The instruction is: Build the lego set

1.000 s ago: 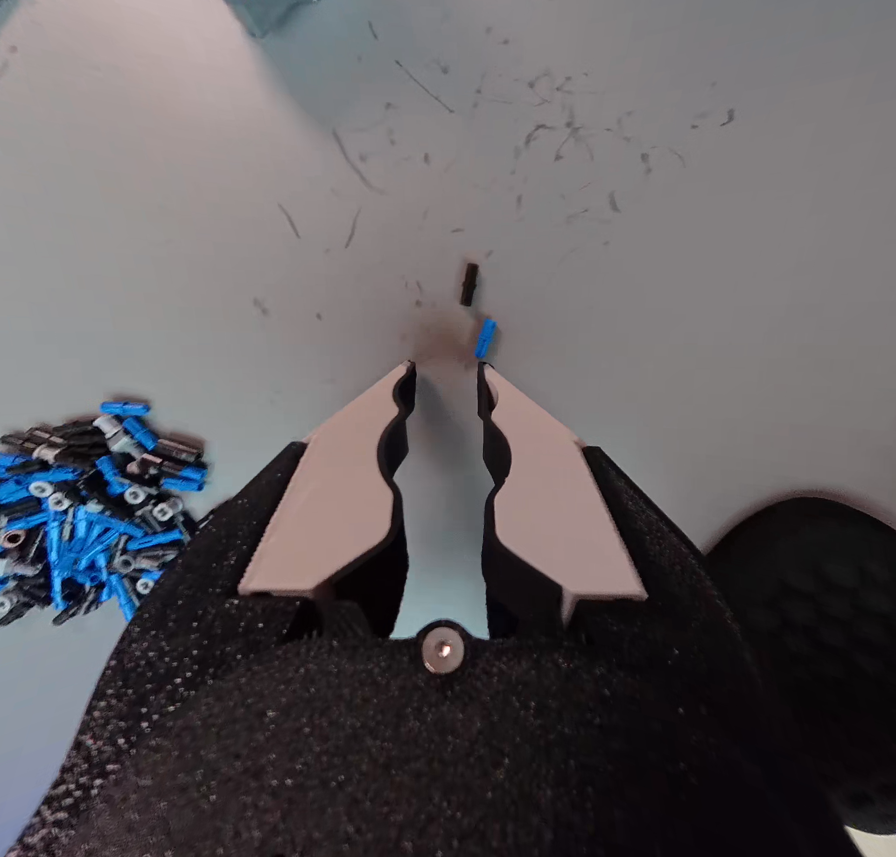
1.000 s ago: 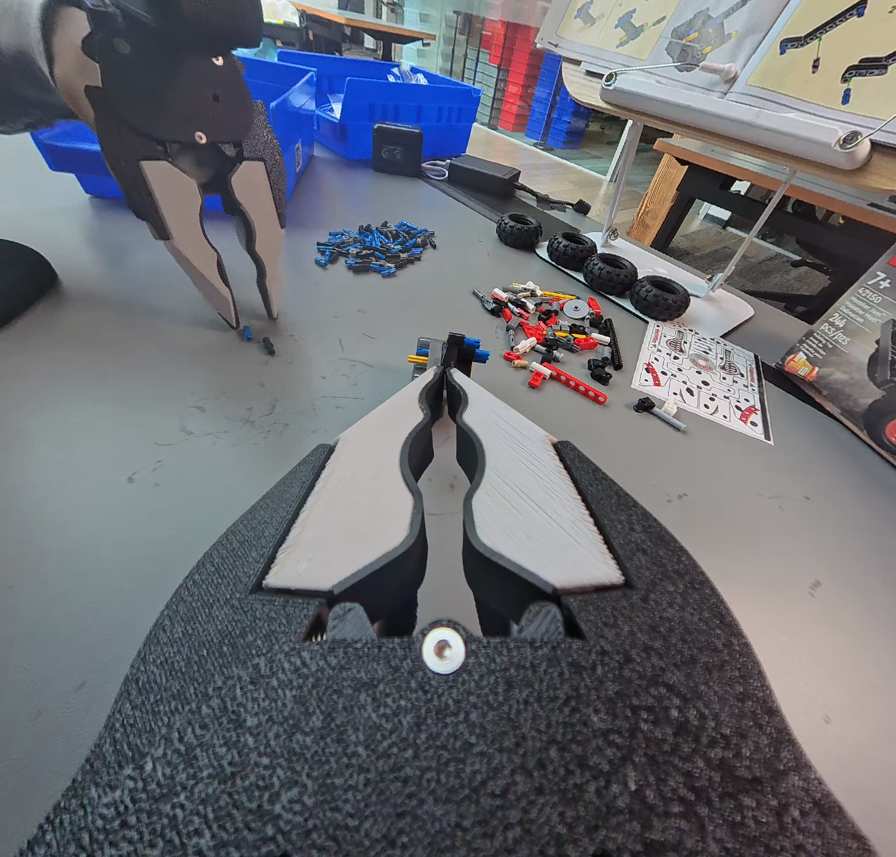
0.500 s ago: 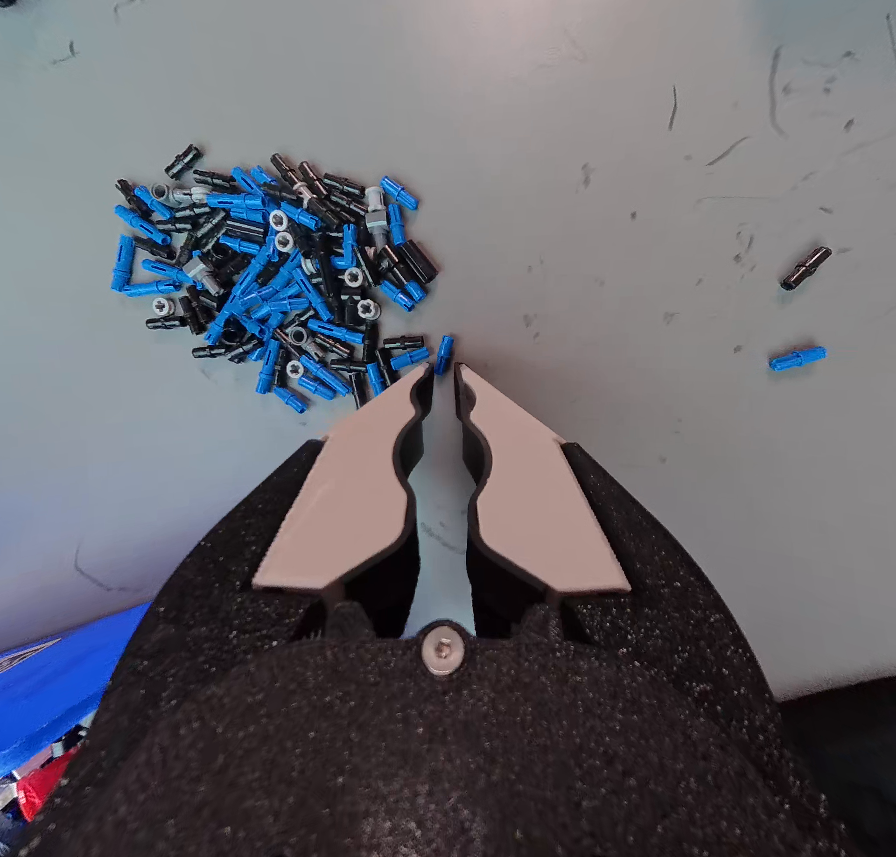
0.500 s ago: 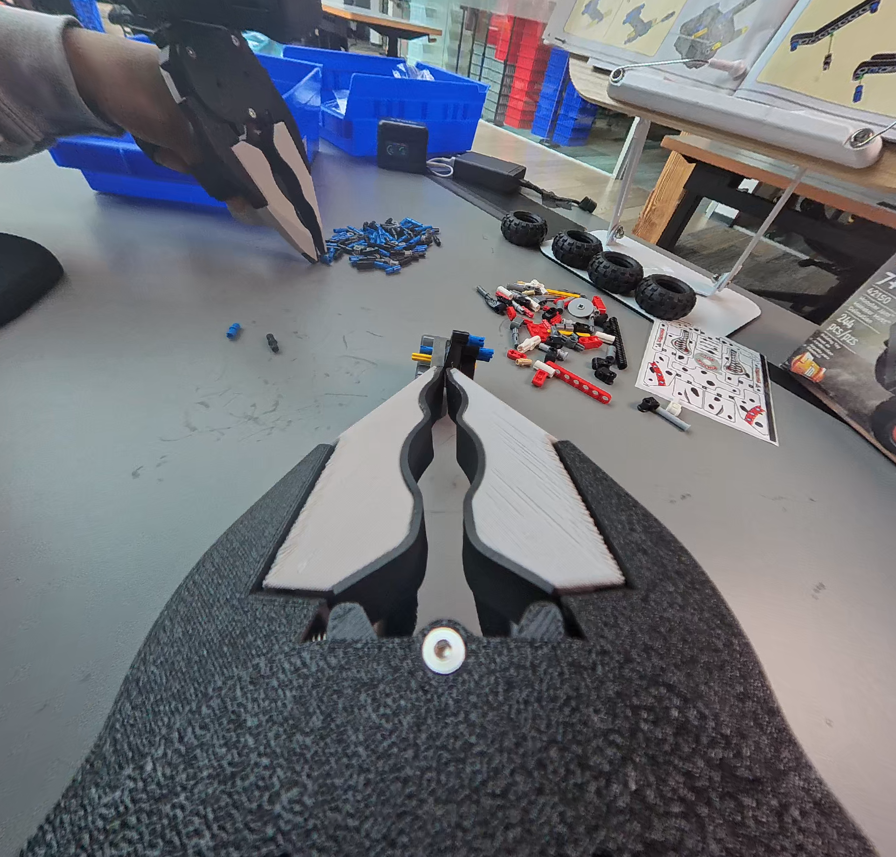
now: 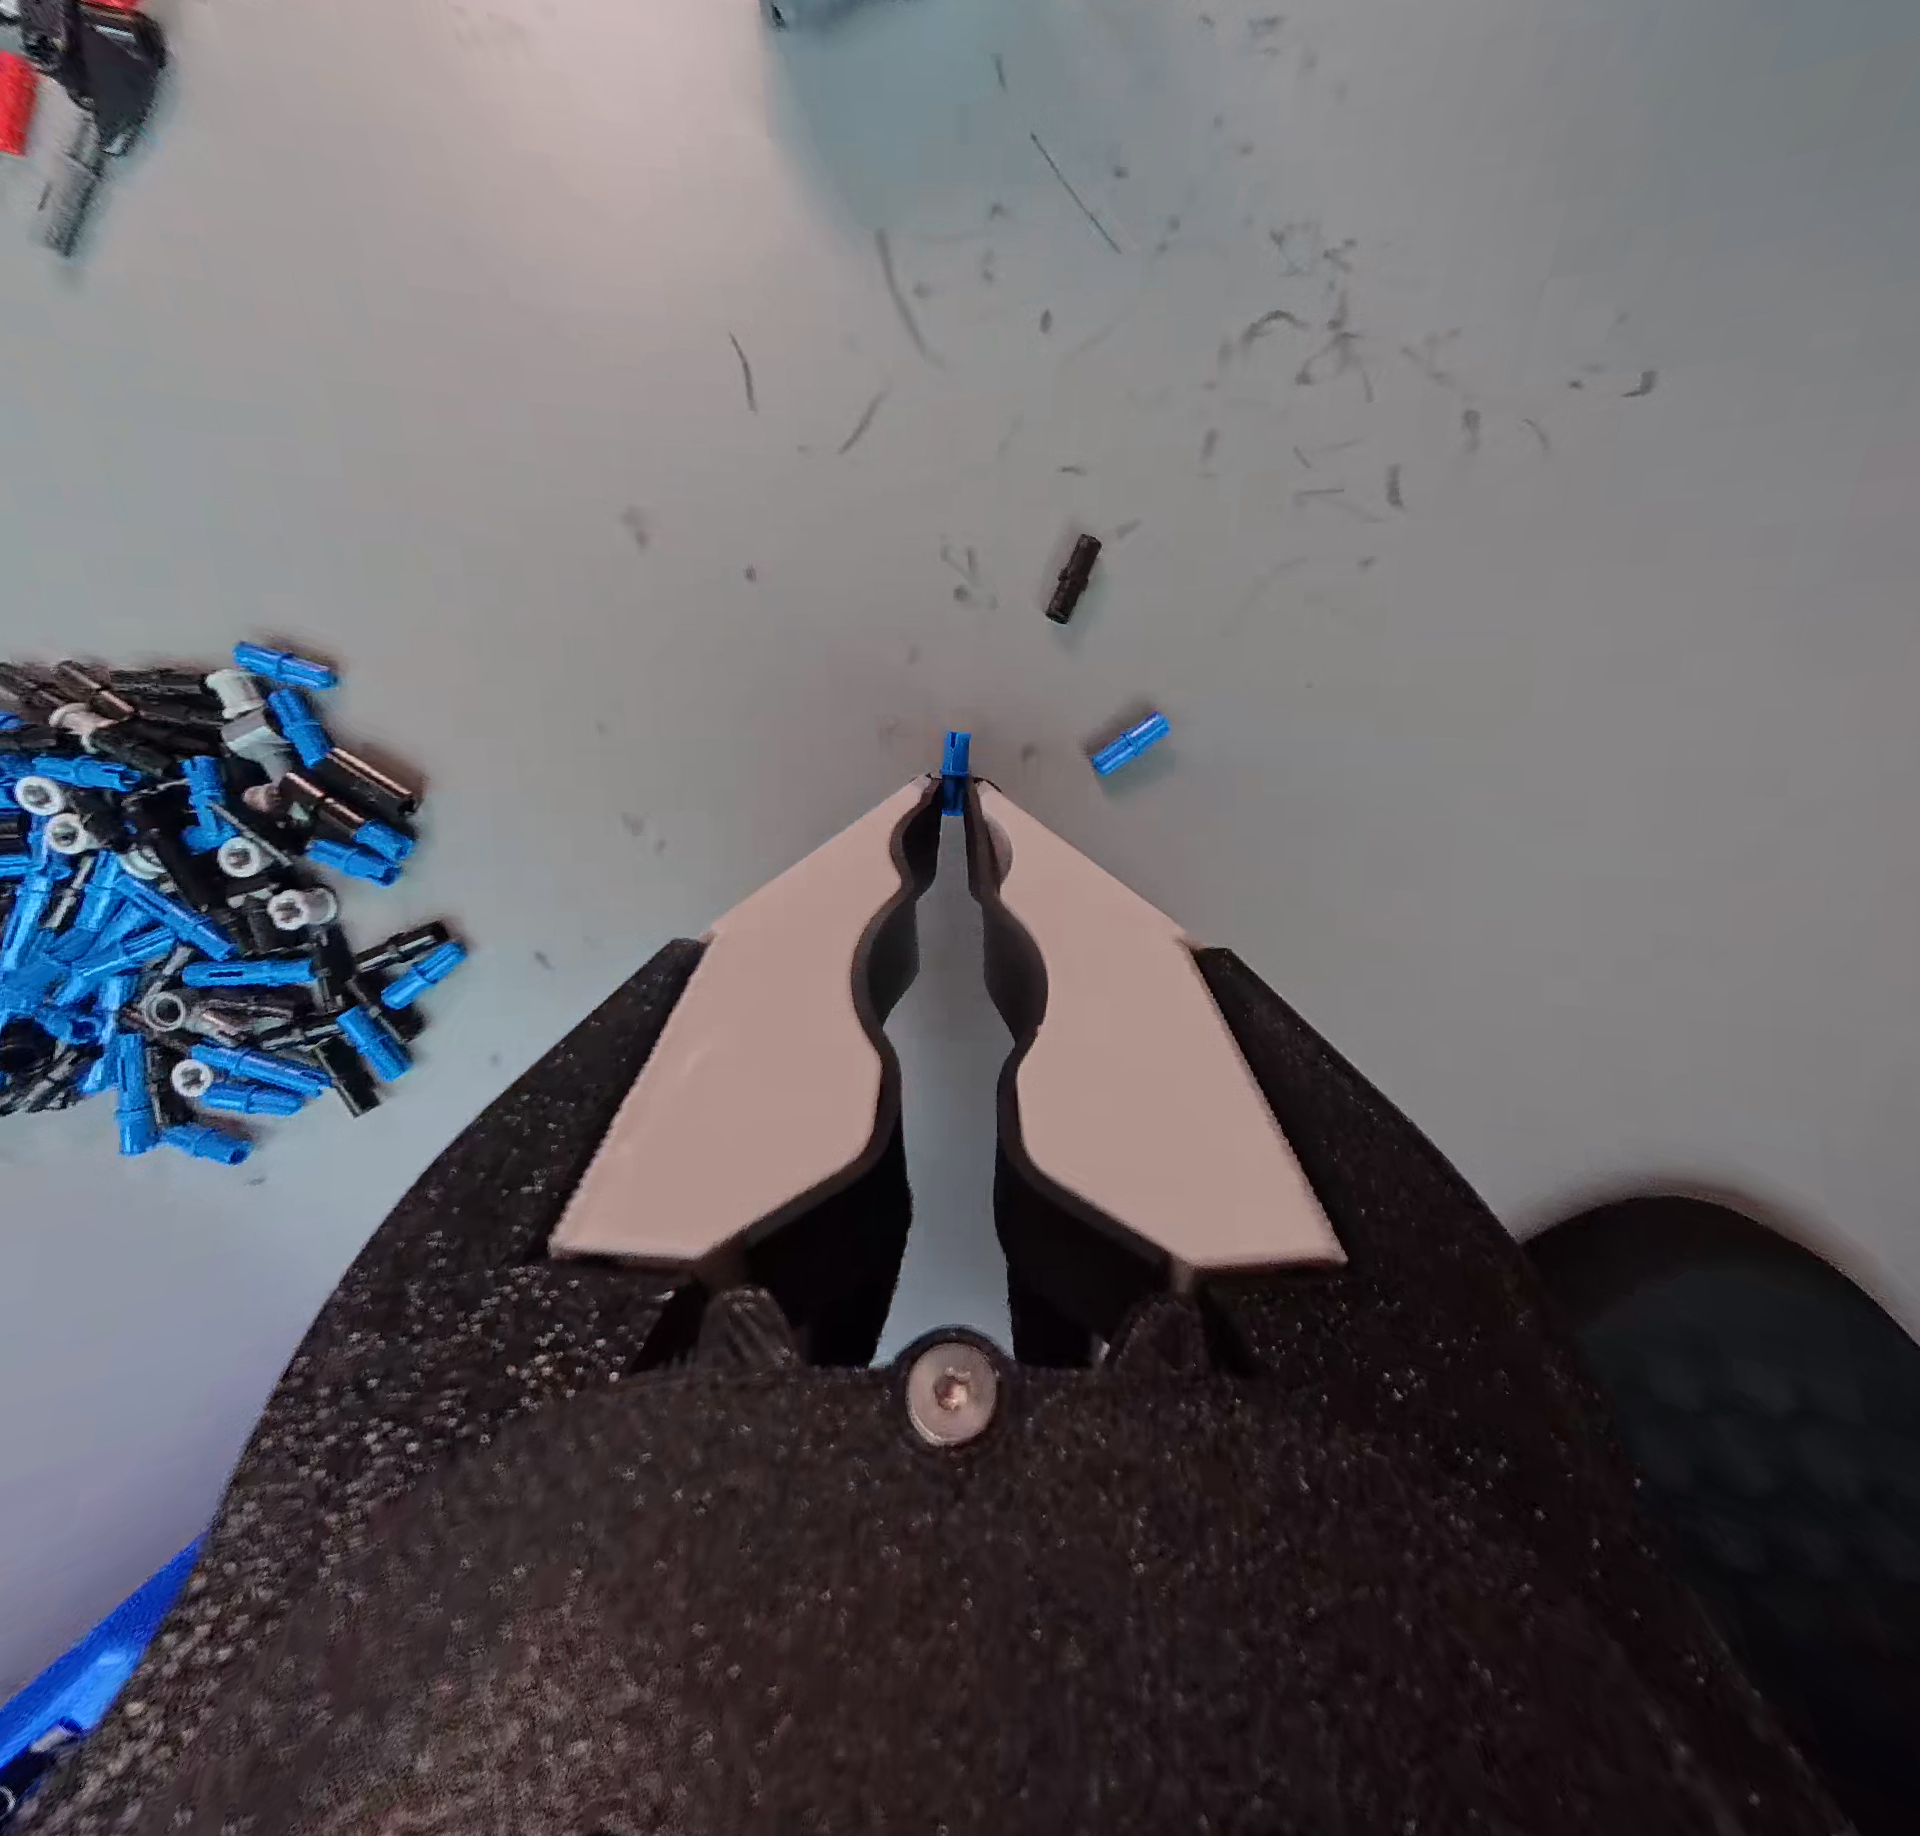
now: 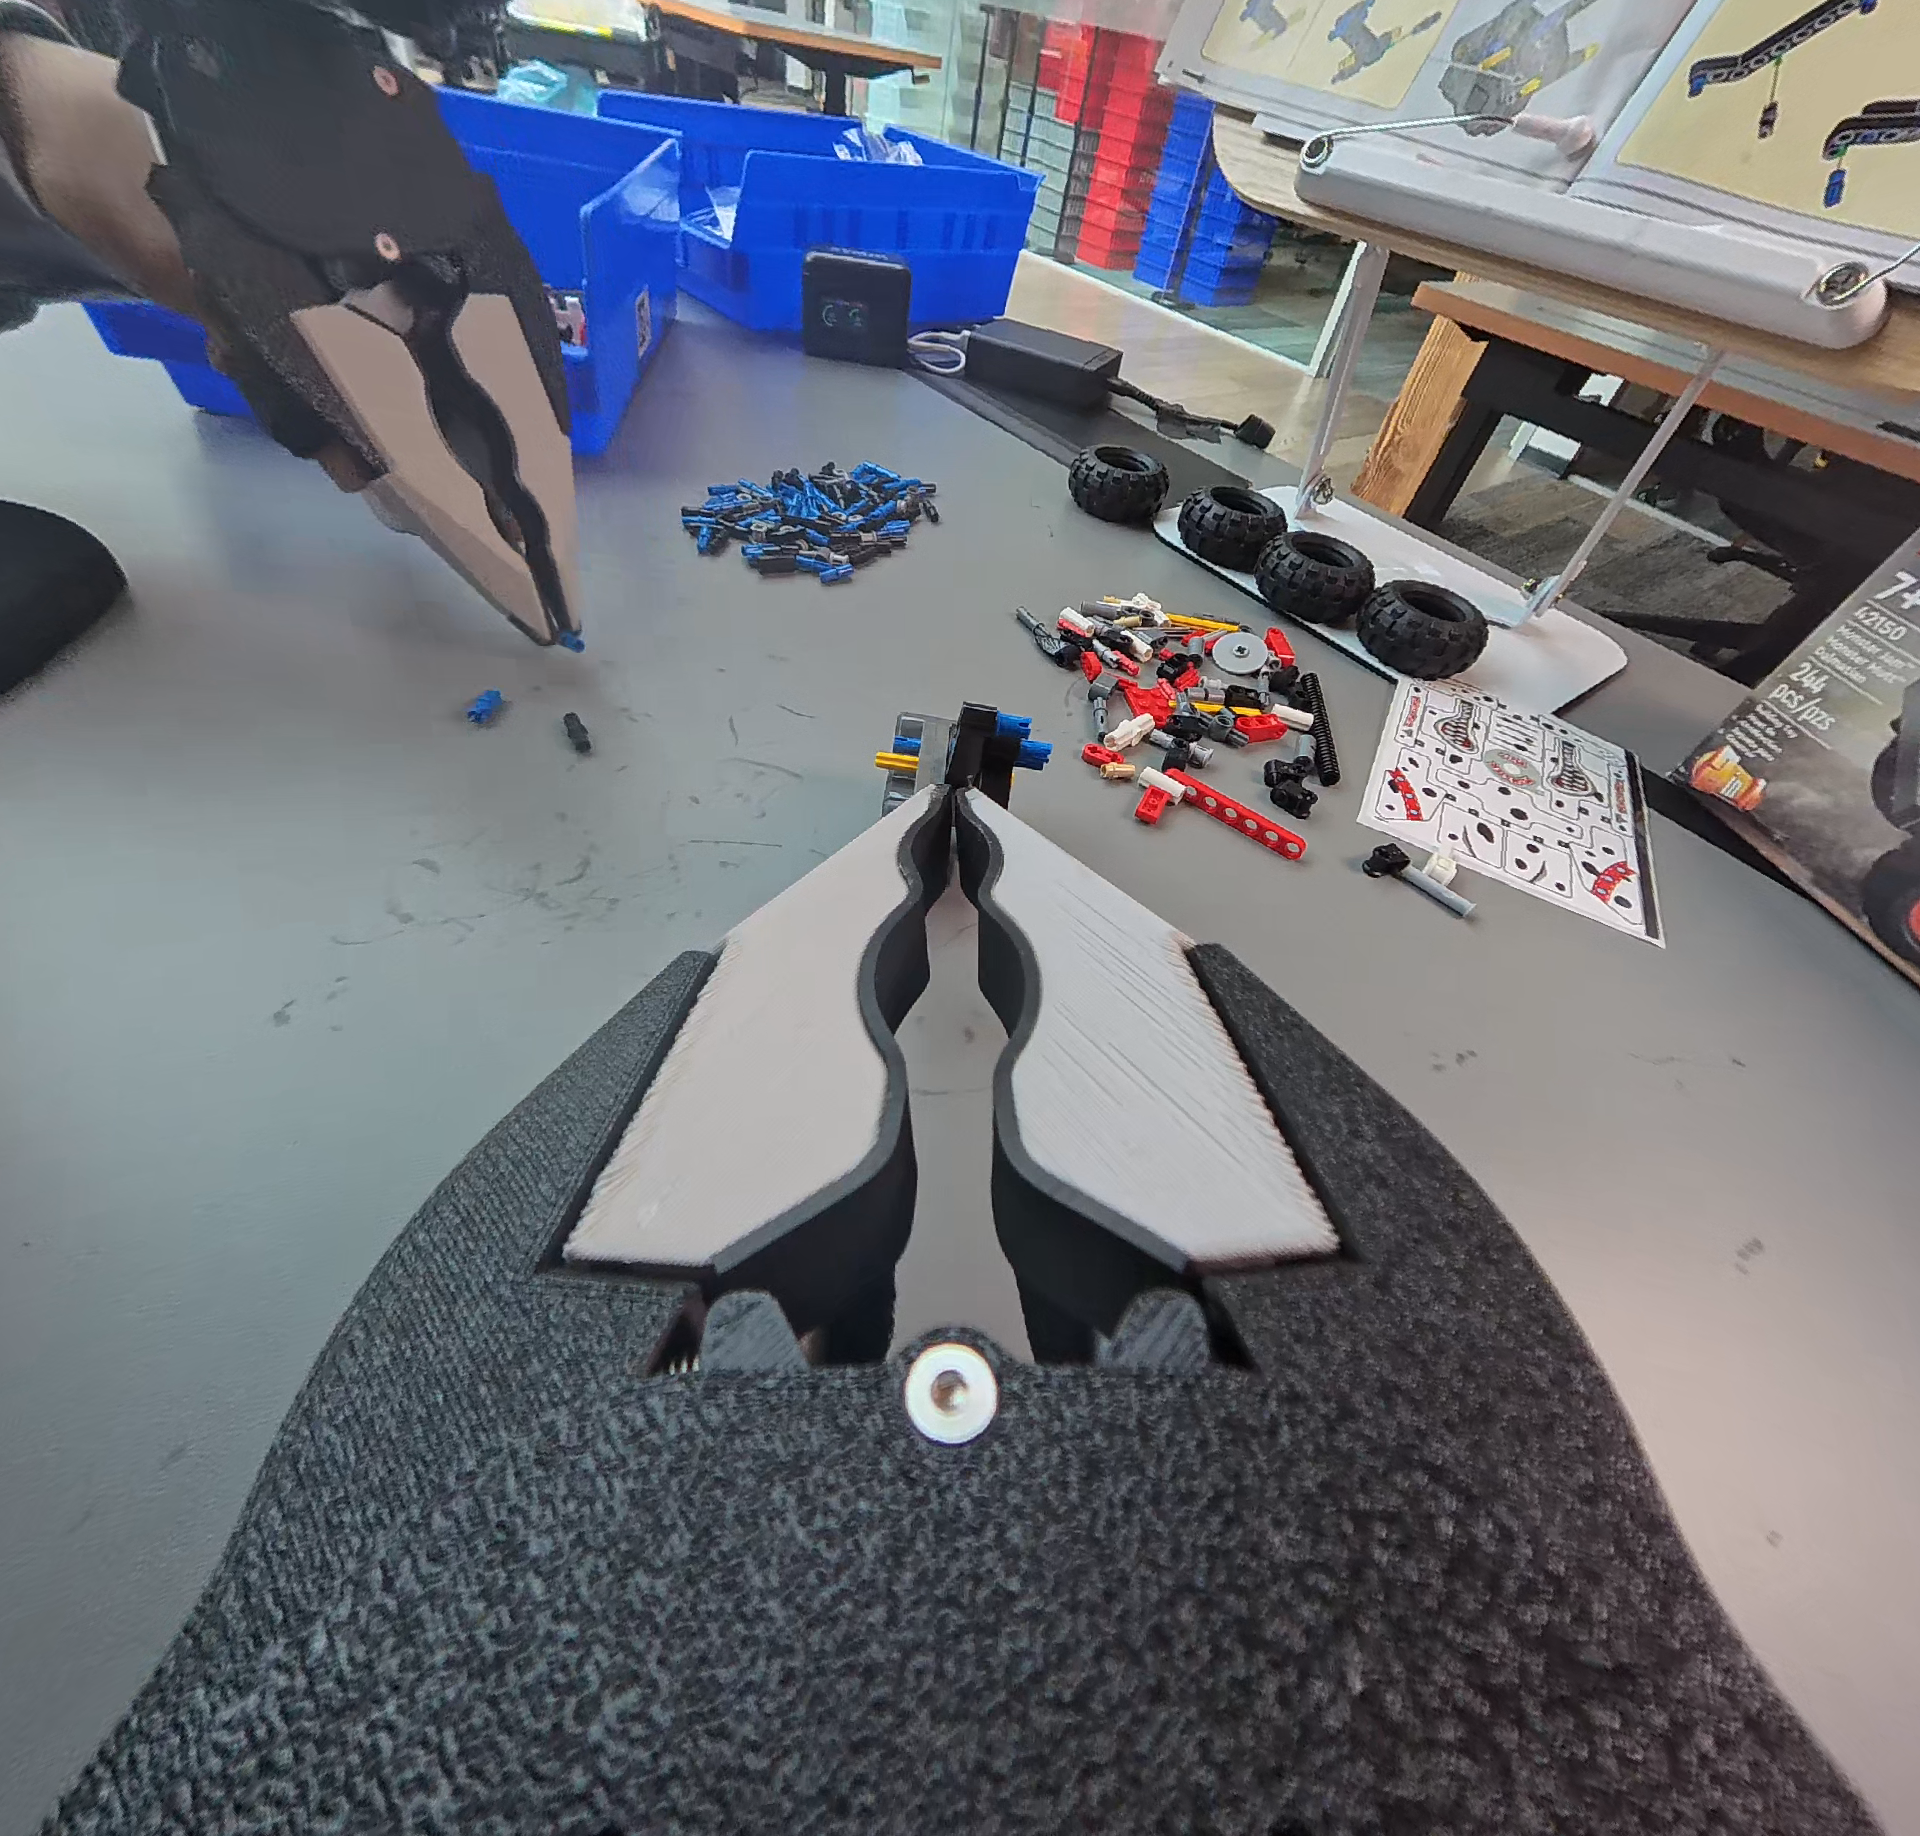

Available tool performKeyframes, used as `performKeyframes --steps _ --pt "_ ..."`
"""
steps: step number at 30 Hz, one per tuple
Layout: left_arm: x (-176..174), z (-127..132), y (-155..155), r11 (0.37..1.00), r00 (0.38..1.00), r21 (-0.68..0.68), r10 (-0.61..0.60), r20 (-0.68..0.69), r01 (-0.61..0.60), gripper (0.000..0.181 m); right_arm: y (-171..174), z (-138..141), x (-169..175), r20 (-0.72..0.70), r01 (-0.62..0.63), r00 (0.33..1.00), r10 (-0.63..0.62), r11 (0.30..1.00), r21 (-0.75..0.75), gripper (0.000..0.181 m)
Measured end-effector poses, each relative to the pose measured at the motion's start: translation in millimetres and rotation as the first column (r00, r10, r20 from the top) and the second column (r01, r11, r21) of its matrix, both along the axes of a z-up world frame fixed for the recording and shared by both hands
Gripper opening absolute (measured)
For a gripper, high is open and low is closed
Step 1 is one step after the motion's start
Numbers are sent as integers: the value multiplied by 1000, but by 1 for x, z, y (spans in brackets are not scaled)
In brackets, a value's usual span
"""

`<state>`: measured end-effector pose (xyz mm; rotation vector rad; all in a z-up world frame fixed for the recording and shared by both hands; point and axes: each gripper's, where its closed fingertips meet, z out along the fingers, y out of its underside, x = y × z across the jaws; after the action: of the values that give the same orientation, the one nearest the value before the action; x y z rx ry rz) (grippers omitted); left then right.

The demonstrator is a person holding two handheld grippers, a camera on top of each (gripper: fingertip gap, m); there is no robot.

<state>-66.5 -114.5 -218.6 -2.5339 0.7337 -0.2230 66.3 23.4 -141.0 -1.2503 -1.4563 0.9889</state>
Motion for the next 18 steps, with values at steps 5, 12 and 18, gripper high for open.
performKeyframes --steps 5,12,18 --pt "10 -7 -6 999 999 -33 -42 -2 42 5 -2 -1 0 4 -6 1000 6 1000 15 1" --pt "-53 11 24 957 961 89 277 -19 -275 19 -1 0 1 3 -3 1000 2 1000 18 1" --pt "-95 -1 27 870 870 113 488 -71 -480 23 0 -1 1 5 0 1000 0 1000 12 1"
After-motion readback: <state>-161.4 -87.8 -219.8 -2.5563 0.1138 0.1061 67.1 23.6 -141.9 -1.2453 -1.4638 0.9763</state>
